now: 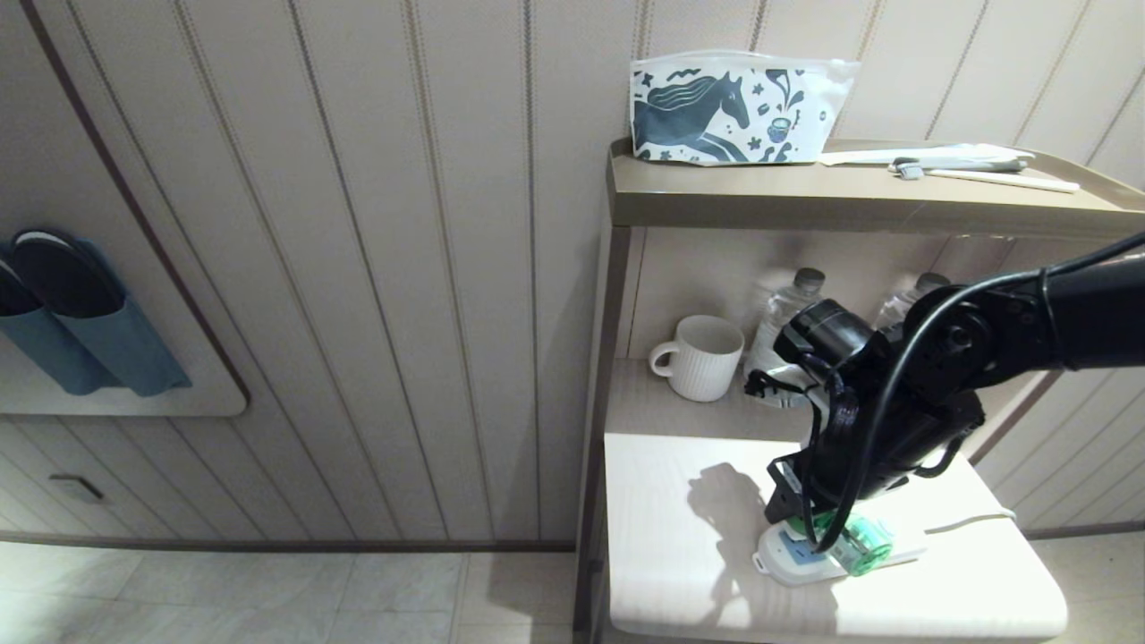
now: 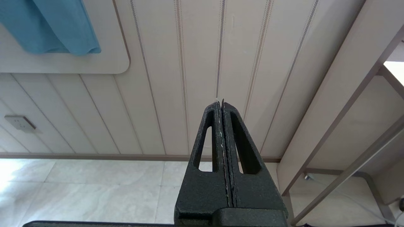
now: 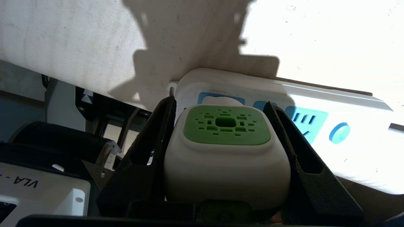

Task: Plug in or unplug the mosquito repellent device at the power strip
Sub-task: Insert the plug into the socket

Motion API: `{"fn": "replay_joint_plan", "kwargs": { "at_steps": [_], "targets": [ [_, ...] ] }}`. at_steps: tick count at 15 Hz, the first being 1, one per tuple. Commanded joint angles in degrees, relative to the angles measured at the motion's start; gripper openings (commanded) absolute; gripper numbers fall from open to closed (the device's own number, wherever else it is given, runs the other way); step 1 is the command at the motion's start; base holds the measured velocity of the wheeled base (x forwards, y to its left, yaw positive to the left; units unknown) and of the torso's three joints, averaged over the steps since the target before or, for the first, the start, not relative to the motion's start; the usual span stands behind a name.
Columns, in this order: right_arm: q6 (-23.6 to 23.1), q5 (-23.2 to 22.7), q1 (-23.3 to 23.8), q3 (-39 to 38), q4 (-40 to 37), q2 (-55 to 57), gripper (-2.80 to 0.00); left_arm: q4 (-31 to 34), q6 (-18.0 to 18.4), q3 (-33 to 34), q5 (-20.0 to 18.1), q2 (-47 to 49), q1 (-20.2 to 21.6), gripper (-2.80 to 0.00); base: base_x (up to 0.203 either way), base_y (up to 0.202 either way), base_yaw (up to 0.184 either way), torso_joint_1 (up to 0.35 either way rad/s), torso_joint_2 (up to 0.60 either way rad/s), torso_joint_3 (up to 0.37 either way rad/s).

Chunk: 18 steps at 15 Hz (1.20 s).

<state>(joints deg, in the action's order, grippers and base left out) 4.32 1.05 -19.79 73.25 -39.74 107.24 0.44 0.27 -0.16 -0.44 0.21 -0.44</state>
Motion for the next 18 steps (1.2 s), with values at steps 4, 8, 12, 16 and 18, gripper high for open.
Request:
{"fn": "replay_joint_plan", "kwargs": {
  "at_steps": [4,8,12,16,18],
  "targets": [
    [0.2,0.0,0.1,-3.3,1.3,-1.6,-2.8,0.0,0.0,0.1,0.0,0.0,0.0,-2.8,0.0,0.0,0.0,0.0,0.0,0.0],
    [0.3,0.1,-0.3,-4.0,2.2,-1.4,-2.8,0.0,0.0,0.0,0.0,0.0,0.0,-2.8,0.0,0.0,0.0,0.0,0.0,0.0],
    [0.8,0.0,0.1,-5.1,4.0,-0.8,-2.8,0.0,0.0,0.0,0.0,0.0,0.0,-2.8,0.0,0.0,0.0,0.0,0.0,0.0],
    [0.7,0.0,0.0,-5.6,5.1,0.1,-2.8,0.0,0.0,0.1,0.0,0.0,0.0,-2.8,0.0,0.0,0.0,0.0,0.0,0.0],
    [0.9,0.1,0.1,-6.2,5.4,-0.1,-2.8,0.0,0.0,0.0,0.0,0.0,0.0,-2.8,0.0,0.0,0.0,0.0,0.0,0.0]
  ]
}}
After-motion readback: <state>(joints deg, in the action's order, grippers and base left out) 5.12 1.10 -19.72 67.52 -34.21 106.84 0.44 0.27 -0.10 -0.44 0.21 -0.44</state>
